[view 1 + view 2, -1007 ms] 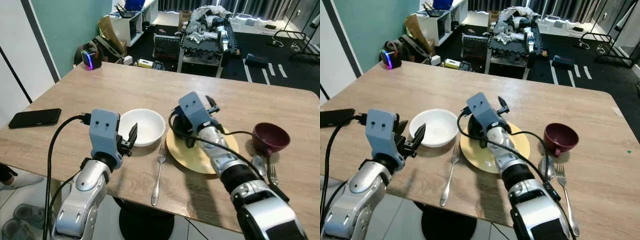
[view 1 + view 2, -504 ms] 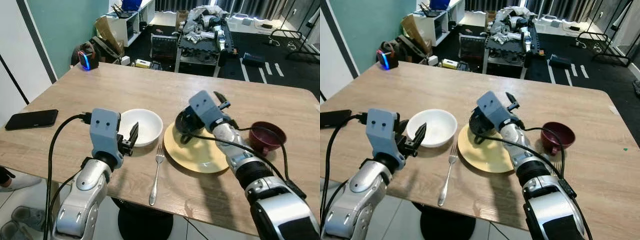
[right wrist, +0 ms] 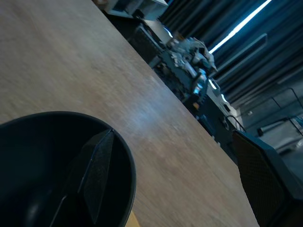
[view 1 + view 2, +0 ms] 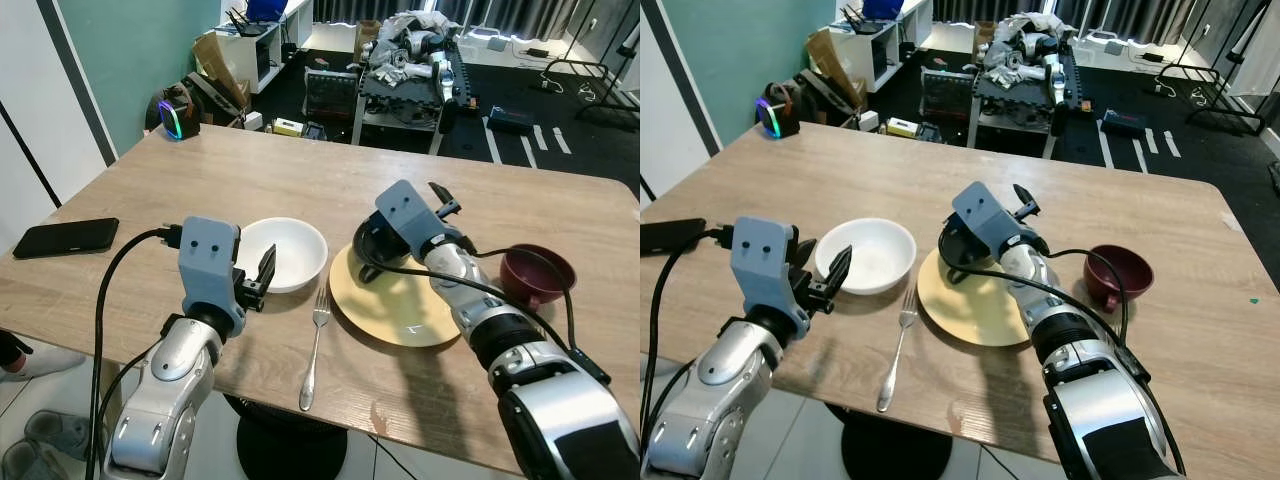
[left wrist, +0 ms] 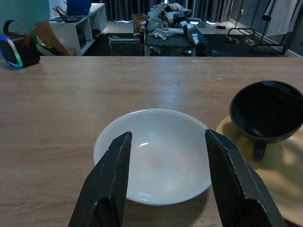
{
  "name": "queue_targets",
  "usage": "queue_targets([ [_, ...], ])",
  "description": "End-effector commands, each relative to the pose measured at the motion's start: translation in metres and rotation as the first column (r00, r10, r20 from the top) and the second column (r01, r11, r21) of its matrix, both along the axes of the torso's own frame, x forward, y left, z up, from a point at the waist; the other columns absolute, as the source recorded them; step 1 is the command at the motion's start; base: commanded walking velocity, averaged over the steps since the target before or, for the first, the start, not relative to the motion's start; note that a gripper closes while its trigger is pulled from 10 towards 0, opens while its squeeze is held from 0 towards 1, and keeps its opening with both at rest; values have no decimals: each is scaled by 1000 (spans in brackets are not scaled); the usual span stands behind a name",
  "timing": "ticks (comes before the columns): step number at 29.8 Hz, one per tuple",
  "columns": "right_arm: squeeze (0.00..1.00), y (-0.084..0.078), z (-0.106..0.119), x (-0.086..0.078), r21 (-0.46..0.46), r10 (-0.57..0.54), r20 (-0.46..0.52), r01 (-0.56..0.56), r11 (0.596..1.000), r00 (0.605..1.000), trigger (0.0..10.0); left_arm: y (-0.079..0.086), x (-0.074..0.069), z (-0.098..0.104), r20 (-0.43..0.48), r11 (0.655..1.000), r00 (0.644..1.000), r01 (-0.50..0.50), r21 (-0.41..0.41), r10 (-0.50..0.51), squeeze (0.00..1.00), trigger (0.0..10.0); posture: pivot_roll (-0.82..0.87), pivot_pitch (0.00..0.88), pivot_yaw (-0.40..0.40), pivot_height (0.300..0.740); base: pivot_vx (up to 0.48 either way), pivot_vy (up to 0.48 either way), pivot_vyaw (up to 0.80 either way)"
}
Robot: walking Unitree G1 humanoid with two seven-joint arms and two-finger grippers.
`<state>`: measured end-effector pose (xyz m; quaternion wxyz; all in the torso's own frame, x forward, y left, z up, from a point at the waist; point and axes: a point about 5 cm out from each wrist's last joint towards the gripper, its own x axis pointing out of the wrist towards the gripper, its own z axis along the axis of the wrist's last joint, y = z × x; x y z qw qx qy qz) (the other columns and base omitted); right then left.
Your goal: Setting the table
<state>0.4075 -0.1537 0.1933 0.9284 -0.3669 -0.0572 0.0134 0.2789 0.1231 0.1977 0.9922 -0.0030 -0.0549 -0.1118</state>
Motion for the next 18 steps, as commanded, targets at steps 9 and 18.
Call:
queue_targets([
  [9,0,-18,-1,1,-8,-108,-1,108,994,994,10000,0,-1,-2,-14,1000,1000,3,8,-2,0,10000,83,0,56,740,0,0,0],
  [18,0,-36,-1,0,-2,-168,-5,168,986,986,10000,-1,-2,-2,-16,1000,1000,6,7,-6,0,10000,78,0,58,740,0,0,0],
])
